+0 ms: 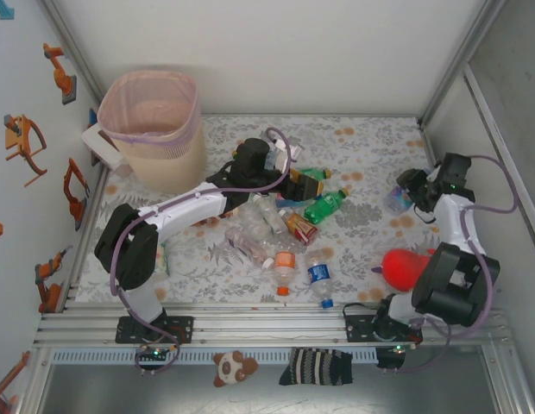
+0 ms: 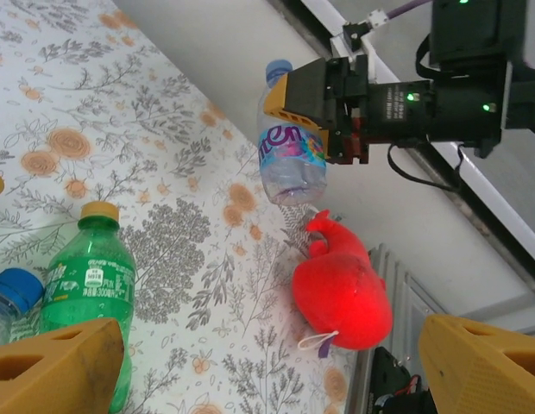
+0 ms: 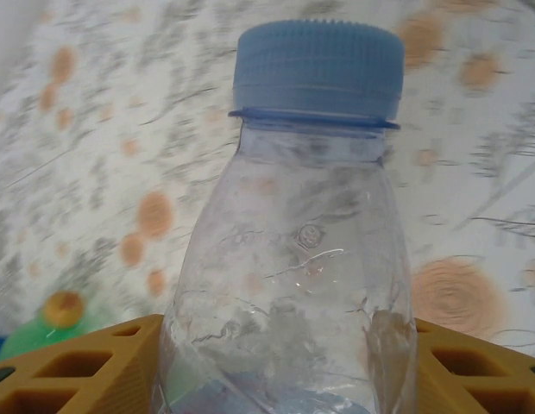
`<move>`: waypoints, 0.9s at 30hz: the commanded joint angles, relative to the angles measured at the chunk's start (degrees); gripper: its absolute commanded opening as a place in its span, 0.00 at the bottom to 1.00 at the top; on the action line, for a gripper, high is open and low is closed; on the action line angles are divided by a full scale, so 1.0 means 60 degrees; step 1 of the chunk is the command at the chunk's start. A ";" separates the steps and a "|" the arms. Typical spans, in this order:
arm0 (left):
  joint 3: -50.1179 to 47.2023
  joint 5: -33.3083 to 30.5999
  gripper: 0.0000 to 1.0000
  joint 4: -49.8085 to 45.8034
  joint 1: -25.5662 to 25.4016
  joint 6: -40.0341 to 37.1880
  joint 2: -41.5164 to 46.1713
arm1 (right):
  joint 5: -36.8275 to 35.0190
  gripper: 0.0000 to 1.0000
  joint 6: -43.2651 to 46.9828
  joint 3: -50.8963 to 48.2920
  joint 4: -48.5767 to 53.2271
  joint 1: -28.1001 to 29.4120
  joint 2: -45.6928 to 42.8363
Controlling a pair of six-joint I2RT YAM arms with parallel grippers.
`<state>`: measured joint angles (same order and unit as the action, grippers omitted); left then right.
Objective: Put the plastic bottles in the bin
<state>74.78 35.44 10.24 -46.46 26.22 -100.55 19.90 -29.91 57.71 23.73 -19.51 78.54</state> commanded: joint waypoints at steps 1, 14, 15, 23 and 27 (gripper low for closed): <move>0.0049 0.0161 0.88 0.0520 -0.0035 0.0244 0.0135 | 0.0682 0.59 0.0309 0.0208 0.0206 0.0699 -0.0790; 0.1148 0.0849 0.91 0.1157 -0.0356 0.0776 -0.0854 | 0.0566 0.60 0.0523 0.1651 0.0609 0.4106 -0.2009; 0.1268 0.0908 0.91 0.1228 -0.0386 0.0835 -0.0948 | 0.0565 0.60 0.0490 0.1738 0.0596 0.4292 -0.2020; 0.1686 0.1280 0.91 0.2247 -0.0562 0.1678 -0.1474 | 0.0301 0.60 0.0488 0.2398 0.0534 0.5578 -0.1885; 0.1727 0.1603 0.85 0.2677 -0.0663 0.1897 -0.1602 | 0.0259 0.60 0.0503 0.2517 0.0550 0.5751 -0.1885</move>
<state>83.59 42.52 22.37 -49.89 35.51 -108.86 22.13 -27.31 70.78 26.76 14.26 67.37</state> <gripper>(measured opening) 0.856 0.603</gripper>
